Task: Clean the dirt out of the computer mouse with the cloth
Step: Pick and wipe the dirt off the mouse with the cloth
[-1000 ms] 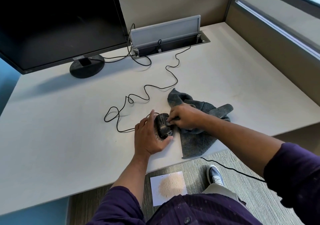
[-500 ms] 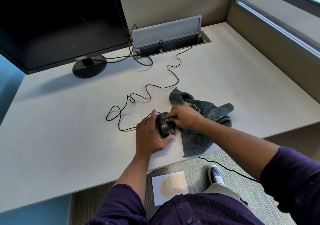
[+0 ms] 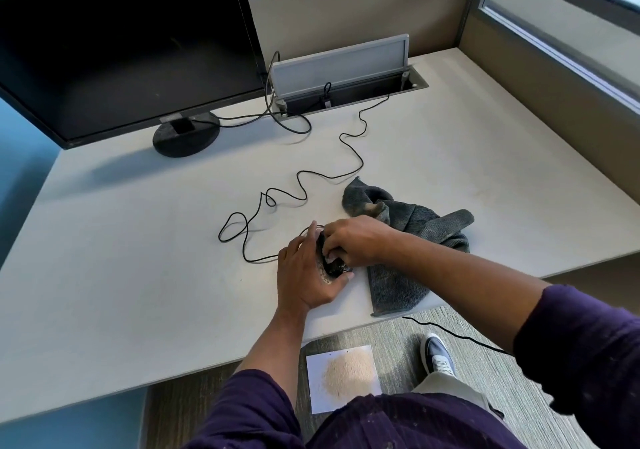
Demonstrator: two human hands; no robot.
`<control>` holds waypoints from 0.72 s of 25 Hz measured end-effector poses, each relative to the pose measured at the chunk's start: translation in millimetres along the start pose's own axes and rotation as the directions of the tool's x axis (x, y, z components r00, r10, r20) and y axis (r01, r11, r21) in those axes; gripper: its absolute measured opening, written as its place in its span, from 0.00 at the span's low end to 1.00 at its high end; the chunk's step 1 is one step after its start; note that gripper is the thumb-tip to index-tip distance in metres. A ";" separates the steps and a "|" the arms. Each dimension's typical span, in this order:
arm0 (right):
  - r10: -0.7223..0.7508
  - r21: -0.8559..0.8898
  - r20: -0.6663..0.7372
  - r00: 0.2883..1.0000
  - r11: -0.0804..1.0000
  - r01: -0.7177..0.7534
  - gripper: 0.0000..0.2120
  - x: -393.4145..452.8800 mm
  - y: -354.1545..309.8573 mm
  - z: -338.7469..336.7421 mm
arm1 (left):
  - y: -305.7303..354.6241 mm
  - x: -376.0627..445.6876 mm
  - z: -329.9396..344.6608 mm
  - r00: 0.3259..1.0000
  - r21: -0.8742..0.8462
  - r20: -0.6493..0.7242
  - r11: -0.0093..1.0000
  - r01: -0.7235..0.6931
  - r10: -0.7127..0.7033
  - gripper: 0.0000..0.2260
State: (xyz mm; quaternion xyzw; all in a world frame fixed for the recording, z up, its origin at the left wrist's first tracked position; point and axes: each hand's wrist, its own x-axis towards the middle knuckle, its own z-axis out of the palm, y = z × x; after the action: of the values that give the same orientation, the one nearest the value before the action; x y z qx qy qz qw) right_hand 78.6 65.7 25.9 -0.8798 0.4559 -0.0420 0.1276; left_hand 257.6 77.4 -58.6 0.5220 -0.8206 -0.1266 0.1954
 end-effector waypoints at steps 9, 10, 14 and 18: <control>0.444 0.498 -0.056 0.894 0.789 -0.360 0.06 4.1 30.2 -5.9 | 1.1 -0.9 -0.3 1.000 0.003 -0.005 1.000 0.018 -0.018 0.54; 0.449 0.557 -0.035 0.893 0.750 -0.355 0.06 3.8 30.3 -7.1 | 1.0 -0.5 -0.3 1.000 0.000 -0.004 1.000 0.019 -0.019 0.54; 0.383 0.804 0.091 0.919 0.516 -0.295 0.15 4.3 32.8 -12.9 | -0.3 -0.4 0.9 1.000 -0.014 -0.002 0.999 0.030 -0.030 0.55; 0.236 0.677 0.118 0.964 0.691 -0.253 0.14 -5.8 47.2 -20.4 | -1.3 -0.4 1.8 1.000 -0.012 -0.007 1.000 0.028 -0.029 0.55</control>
State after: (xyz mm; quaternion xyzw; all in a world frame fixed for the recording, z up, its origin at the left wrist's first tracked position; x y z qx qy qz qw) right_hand 34.0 40.6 33.4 -0.7016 0.5193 -0.1806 0.4533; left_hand 258.0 77.3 -60.8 0.5329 -0.8115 -0.1323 0.1997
